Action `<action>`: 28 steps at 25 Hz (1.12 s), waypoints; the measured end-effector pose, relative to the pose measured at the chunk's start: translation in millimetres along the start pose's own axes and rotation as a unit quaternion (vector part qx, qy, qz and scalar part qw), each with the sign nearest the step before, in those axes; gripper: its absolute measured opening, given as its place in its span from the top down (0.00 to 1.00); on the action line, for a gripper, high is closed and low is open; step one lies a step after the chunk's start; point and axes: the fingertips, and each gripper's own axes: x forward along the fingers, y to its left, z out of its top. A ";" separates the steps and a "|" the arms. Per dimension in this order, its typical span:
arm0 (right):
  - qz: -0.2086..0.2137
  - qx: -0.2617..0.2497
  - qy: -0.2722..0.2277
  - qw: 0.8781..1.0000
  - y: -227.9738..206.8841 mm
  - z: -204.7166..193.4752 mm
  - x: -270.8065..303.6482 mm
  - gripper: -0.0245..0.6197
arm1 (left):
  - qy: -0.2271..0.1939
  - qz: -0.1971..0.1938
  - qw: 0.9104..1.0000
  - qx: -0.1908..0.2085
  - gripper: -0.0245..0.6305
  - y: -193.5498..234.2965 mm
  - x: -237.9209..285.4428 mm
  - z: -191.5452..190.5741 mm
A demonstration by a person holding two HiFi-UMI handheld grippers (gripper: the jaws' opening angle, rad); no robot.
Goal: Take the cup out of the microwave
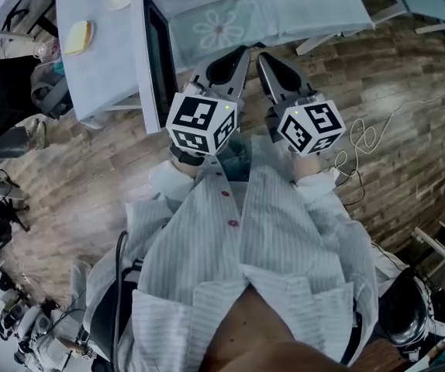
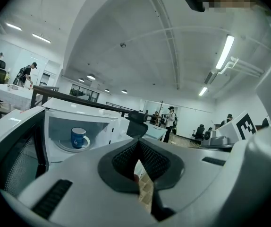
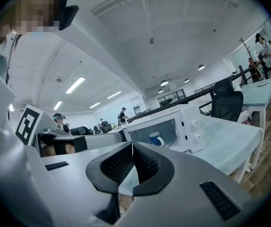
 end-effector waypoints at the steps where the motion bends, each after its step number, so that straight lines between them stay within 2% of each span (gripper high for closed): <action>1: 0.001 0.003 0.001 1.000 -1.9 -0.8 2.6 0.91 | 0.001 0.001 1.000 0.000 0.95 2.0 2.5 -0.6; 7: 0.018 0.012 0.012 1.000 -15.4 -4.7 17.0 0.91 | 0.007 0.018 1.000 -0.004 0.95 13.9 19.2 -7.1; 16: 0.070 0.014 0.031 0.997 -49.3 8.6 59.6 0.91 | -0.009 0.080 0.997 -0.013 0.95 49.5 58.0 5.8; 28: 0.169 0.011 0.067 0.983 -90.0 46.7 133.9 0.91 | -0.040 0.184 0.982 -0.026 0.95 100.9 112.7 44.3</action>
